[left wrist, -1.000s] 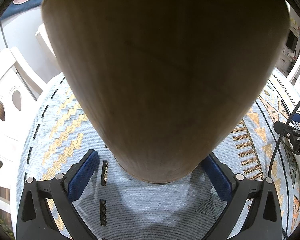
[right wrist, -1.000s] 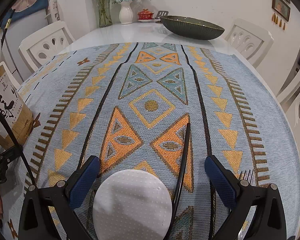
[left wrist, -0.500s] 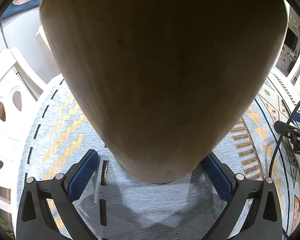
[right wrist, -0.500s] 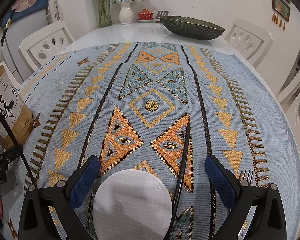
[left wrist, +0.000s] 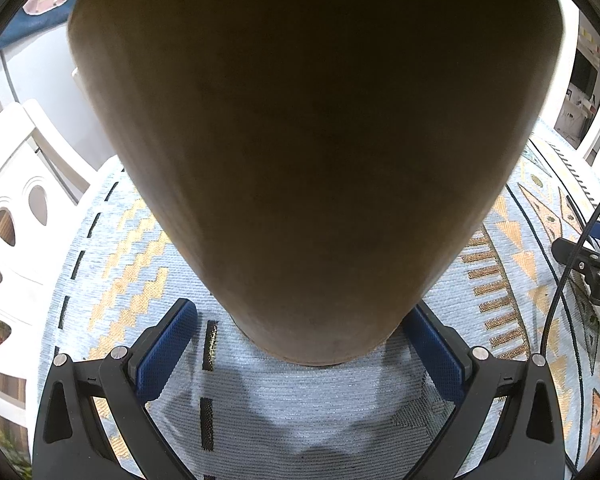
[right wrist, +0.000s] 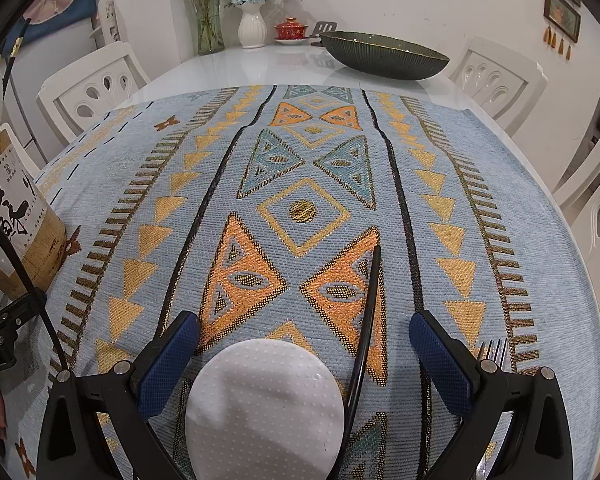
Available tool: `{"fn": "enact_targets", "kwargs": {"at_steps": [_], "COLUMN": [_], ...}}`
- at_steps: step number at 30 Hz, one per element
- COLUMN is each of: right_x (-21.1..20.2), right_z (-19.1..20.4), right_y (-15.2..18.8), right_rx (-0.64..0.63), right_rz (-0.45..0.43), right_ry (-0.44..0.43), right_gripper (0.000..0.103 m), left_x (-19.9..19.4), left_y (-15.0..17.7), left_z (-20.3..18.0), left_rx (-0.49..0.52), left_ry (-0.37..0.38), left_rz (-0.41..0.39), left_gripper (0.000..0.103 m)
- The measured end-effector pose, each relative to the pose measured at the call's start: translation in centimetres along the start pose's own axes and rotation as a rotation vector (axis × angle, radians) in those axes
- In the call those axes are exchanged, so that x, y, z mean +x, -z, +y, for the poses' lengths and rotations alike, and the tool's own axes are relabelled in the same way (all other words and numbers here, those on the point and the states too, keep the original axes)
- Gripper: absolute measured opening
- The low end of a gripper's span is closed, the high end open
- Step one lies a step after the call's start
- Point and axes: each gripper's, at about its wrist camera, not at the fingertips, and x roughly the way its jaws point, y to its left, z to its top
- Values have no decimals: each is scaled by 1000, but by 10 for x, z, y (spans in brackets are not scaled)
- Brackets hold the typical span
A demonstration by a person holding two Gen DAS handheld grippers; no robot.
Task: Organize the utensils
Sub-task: 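Close the right gripper on the white spoon's handle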
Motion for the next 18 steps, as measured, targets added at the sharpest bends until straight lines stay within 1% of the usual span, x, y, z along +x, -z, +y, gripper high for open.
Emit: {"fn": "enact_targets", "kwargs": {"at_steps": [2, 18], "right_x": [0, 0], "right_z": [0, -1], "right_y": [0, 0], "right_rx": [0, 0], "right_rz": [0, 0], "right_ry": [0, 0], "right_gripper": [103, 103], "left_x": [-5, -5], "left_y": [-2, -1], "left_z": [-4, -7], "left_rx": [0, 1], "left_ry": [0, -1], "left_rz": [0, 0], "left_gripper": [103, 103]}}
